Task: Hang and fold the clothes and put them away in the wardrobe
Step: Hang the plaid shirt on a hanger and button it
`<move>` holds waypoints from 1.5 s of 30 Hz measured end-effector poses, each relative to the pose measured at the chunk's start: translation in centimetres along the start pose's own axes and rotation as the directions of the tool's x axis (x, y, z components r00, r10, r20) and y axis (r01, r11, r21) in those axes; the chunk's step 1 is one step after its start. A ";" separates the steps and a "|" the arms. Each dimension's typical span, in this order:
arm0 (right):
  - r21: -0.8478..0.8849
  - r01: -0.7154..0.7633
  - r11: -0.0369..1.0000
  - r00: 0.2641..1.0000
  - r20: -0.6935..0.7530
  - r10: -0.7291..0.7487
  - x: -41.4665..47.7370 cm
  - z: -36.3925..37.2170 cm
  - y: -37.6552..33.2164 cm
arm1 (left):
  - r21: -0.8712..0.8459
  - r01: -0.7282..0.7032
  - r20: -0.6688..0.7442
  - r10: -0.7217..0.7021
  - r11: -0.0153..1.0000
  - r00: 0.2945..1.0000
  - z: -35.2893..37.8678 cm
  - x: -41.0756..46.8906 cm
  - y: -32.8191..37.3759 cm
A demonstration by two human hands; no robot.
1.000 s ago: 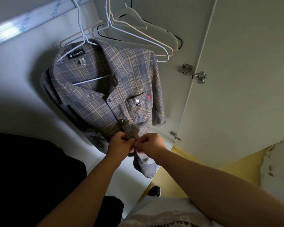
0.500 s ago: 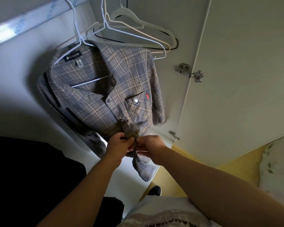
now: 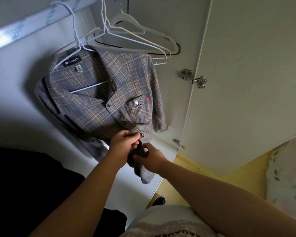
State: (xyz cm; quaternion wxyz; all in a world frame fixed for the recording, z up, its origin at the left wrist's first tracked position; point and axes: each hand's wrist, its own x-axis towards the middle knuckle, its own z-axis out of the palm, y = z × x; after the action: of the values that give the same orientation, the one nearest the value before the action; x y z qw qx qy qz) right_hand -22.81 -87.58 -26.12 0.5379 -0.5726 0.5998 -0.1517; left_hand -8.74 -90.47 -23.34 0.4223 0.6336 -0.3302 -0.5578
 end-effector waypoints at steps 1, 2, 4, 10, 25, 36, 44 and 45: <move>0.019 -0.003 1.000 1.000 -0.025 0.004 0.1 -0.2 -0.1 | 0.002 -0.012 0.005 0.011 1.000 1.000 0.3 -0.1 0.4; 0.026 -0.011 1.000 0.999 -0.051 0.013 0.3 -0.3 -0.3 | -0.010 -0.016 0.009 0.016 1.000 1.000 0.5 -0.2 0.9; 0.039 -0.031 0.999 0.995 -0.093 0.034 0.3 -0.4 -0.6 | -0.075 -0.006 0.018 0.007 0.997 1.000 1.0 -0.6 1.7; 0.031 0.066 0.997 0.987 -0.147 -0.061 0.0 -0.2 -0.9 | -0.132 -0.023 -0.025 0.020 0.991 0.999 1.9 -1.2 3.6; 0.575 0.011 0.818 0.955 -0.249 0.162 1.1 -2.6 -1.8 | 0.319 -0.154 0.201 0.092 0.935 0.975 -2.3 -2.8 1.0; 0.848 -0.061 0.526 0.972 -0.069 0.225 1.2 -3.4 -0.9 | 0.564 -0.193 0.236 0.067 0.803 0.969 -2.6 -2.3 -0.1; 0.803 -0.141 0.580 0.969 -0.007 0.246 0.7 -3.8 -0.5 | 0.240 -0.014 0.059 0.000 0.971 0.998 -2.2 -1.9 1.2; 0.793 -0.130 0.596 0.972 -0.017 0.234 0.7 -3.7 -0.3 | 0.206 -0.019 0.055 0.007 0.978 0.998 -2.2 -1.8 1.5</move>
State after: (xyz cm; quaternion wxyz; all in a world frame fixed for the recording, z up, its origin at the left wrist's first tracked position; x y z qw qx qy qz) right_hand -25.50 -89.91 -24.83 0.7099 -0.2044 0.5587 -0.3770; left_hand -6.81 -89.12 -21.12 0.3488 0.6567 -0.4018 -0.5344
